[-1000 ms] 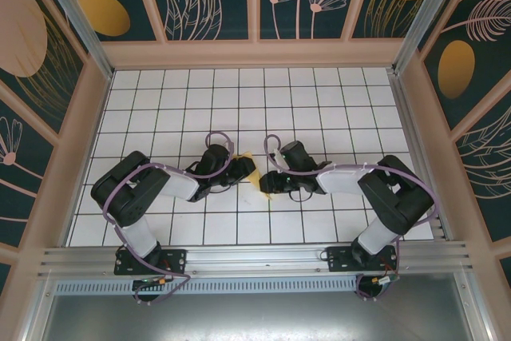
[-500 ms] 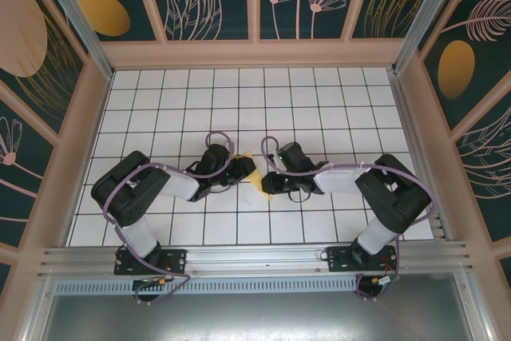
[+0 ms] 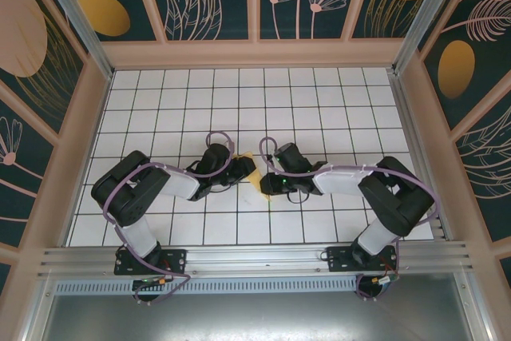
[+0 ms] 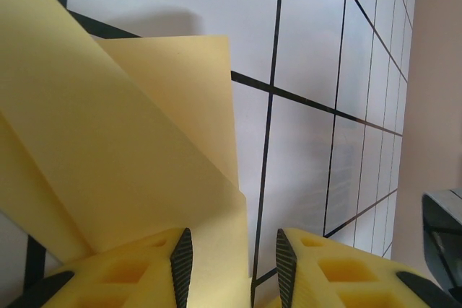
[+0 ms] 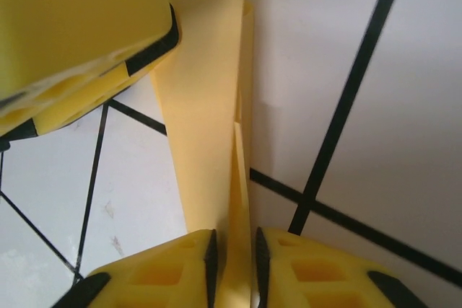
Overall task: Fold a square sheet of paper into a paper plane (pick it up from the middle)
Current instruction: Fold the wing for the fifth time at the center of the table.
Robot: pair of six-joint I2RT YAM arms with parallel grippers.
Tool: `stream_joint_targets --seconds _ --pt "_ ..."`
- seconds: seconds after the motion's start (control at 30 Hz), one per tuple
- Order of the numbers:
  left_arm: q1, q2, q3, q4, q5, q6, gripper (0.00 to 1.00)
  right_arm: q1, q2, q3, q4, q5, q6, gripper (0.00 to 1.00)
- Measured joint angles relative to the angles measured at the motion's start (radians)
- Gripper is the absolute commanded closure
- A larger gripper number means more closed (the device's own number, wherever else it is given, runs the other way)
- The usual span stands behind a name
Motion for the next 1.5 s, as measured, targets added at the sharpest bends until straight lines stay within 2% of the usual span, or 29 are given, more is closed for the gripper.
stream_joint_targets --seconds 0.1,0.27,0.37,0.57,0.77,1.1,1.5 --pt "0.000 0.000 0.004 -0.009 0.000 0.006 0.62 -0.011 -0.073 0.000 -0.023 -0.008 0.018 0.68" --pt "0.000 0.001 0.013 -0.027 0.003 0.014 0.62 -0.043 -0.181 0.001 0.003 -0.087 0.029 0.88" --pt "0.000 0.002 0.015 -0.031 0.004 0.014 0.62 -0.037 -0.161 0.001 0.039 -0.163 0.043 0.91" --pt "0.000 0.003 0.017 -0.032 0.006 0.015 0.62 -0.013 -0.058 0.007 0.053 -0.212 0.047 0.92" --pt "0.001 0.003 0.022 -0.041 0.007 0.018 0.62 -0.008 0.010 0.033 0.050 -0.205 0.045 0.93" --pt "0.001 0.004 0.028 -0.053 0.008 0.021 0.63 -0.051 0.056 0.011 0.048 -0.172 0.042 0.93" --pt "0.001 0.006 0.031 -0.054 0.010 0.021 0.63 -0.075 0.056 -0.066 0.151 -0.199 0.066 0.93"
